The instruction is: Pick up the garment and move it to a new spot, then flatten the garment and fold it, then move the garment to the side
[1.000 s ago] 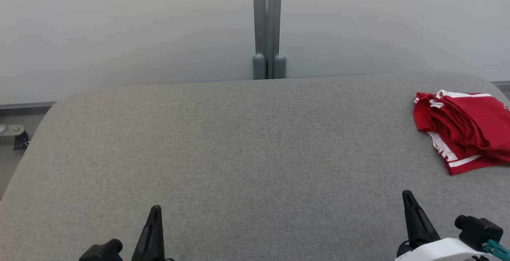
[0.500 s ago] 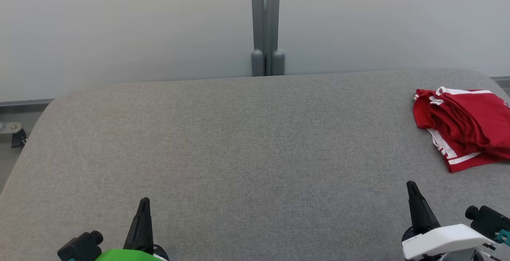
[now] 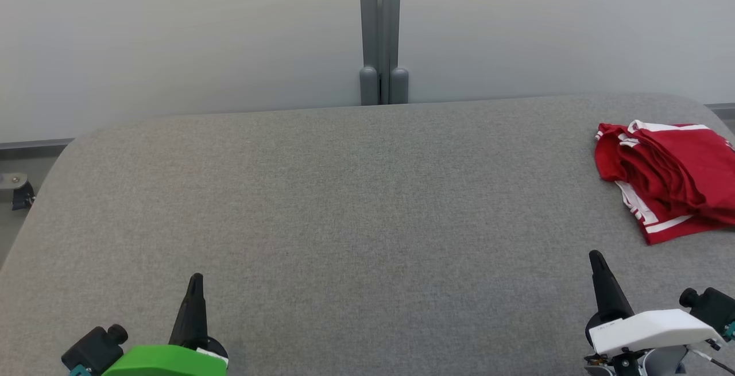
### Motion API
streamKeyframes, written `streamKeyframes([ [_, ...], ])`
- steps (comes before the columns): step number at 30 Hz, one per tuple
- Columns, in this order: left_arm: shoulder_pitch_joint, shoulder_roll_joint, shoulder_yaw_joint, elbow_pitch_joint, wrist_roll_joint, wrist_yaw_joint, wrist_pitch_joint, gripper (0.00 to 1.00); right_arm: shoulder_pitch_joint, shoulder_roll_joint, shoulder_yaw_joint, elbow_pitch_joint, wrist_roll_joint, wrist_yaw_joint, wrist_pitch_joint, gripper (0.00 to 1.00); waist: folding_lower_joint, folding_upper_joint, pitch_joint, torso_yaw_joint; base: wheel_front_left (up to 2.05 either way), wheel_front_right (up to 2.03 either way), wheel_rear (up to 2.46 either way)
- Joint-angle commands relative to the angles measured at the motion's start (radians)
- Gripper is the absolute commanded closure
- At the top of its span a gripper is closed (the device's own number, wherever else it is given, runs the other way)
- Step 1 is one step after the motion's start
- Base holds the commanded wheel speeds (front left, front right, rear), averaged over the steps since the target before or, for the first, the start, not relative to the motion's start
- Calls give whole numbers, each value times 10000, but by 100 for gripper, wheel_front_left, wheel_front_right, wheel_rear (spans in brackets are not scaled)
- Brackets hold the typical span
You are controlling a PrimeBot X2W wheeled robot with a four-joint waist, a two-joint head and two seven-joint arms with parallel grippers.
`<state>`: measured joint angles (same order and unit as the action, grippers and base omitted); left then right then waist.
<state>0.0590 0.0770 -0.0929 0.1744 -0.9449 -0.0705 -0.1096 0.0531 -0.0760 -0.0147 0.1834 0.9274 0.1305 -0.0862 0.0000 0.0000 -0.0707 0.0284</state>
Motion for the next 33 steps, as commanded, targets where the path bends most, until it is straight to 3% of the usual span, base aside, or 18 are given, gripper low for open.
streamKeyframes([
  [1, -337, 85, 101, -62, -326, -71, 64, 100, -271, -23, -63, -55, 312, 6, 88, 100, 0, 0, 13, -6, 0, 0, 0],
  [33, -1050, 110, 854, 305, -3721, -360, 967, 100, -972, 65, -466, 273, 3661, 6, 1006, 100, 0, 0, 316, -122, 0, 0, 0],
])
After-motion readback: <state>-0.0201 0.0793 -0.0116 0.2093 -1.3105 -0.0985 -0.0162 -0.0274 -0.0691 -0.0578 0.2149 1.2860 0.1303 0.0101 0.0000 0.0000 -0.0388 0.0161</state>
